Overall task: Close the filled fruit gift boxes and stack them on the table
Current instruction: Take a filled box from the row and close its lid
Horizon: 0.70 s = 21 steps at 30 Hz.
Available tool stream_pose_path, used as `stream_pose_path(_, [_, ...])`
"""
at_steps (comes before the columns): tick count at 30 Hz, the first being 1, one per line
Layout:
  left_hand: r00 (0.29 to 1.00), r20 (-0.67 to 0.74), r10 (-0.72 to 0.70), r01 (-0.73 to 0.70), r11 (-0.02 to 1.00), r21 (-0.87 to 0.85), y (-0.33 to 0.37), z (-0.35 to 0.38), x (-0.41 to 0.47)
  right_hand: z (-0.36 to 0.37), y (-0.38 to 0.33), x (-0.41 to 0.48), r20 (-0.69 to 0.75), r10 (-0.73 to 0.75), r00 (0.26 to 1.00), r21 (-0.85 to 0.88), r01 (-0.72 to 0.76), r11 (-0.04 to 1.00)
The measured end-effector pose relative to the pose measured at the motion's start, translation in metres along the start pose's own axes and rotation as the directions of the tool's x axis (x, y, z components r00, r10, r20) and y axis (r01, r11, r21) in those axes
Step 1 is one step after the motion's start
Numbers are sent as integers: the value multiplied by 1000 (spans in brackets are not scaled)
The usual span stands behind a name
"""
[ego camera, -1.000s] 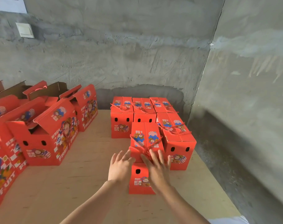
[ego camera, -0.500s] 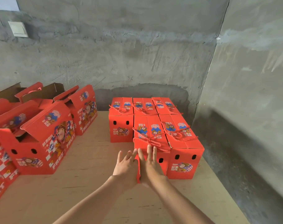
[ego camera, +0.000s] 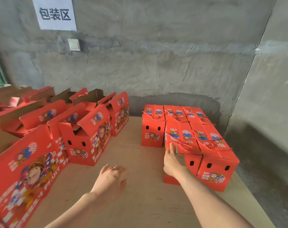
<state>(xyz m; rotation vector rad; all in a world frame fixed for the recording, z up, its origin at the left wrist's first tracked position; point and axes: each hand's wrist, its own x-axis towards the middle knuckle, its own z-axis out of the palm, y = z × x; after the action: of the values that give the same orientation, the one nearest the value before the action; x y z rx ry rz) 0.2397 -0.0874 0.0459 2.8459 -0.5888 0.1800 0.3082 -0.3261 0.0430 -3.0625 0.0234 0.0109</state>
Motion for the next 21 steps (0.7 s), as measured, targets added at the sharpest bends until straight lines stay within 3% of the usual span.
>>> stream_pose_path(2, [998,-65,-21,19,999,-31,-16,-13,-26,10,-40,-10,-119,-162,980,145,179,973])
stream_pose_path(4, [992,-105,-65,61,997,-40,-37,-28,-60,19,-101,-31,-140,-336,931,303,363,881])
stream_pose_path(8, [937,-260,-233,214,972,-101,-88,-63,-130,32,-225,-78,-156,-620,769,403,622,671])
stream_pose_path(10, [871,-381,-310,287,951,-117,-115,-82,-158,38,-277,-101,-134,-686,716,410,670,619])
stream_pose_path(13, [725,-566,-393,423,902,-84,-161,-107,-192,41,-339,-125,-66,-663,746,507,598,621])
stream_pose_path(15, [699,-516,-495,540,838,-73,-188,-118,-211,34,-372,-131,-18,-612,791,592,501,631])
stream_pose_path(18, [698,-209,-685,694,719,-41,-219,-110,-235,20,-411,-129,12,-583,812,668,427,609])
stream_pose_path(19, [694,-102,-713,712,700,-56,-223,-103,-242,18,-421,-128,14,-573,819,659,424,621])
stream_pose_path(21, [716,-29,-697,690,714,-118,-226,-87,-252,20,-436,-127,42,-564,825,631,416,655])
